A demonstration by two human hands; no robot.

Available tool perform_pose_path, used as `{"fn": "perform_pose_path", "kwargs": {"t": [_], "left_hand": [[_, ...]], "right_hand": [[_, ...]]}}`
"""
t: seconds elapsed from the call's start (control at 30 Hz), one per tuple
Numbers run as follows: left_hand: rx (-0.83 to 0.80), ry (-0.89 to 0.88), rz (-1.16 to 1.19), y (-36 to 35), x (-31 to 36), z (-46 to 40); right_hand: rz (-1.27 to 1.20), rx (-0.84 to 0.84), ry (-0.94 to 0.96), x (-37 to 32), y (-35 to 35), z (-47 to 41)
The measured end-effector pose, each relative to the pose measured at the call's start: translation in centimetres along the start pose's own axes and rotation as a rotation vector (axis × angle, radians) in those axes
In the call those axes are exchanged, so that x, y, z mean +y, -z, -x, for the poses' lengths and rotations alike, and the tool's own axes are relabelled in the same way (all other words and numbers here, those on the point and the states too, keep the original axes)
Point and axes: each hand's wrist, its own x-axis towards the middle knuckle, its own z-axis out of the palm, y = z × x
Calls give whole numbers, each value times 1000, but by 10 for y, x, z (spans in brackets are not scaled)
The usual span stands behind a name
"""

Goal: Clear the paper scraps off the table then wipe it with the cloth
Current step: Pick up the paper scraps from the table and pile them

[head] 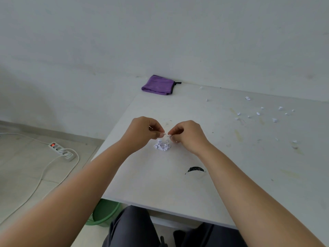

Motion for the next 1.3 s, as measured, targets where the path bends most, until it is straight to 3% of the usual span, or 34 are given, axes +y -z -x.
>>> {"fn": "perform_pose_path", "kwargs": {"t": [0.27,0.53,0.73,0.83,1.3], "left_hand": [[23,-4,-72,0,-11,-5],[21,-64,-98,0,-14,-3],[-233,-46,-188,11,-20,4],[-267,-80,-239,10,-22,4],[-198,-124,-226,-1,-14,2]], "right_hand": [[174,9,40,-5,-8,-1],[143,-63,32,-2,2,2],[89,-53,64,7,9,5],[61,-55,93,12,7,7],[119,-13,156,17,-8,3]]}}
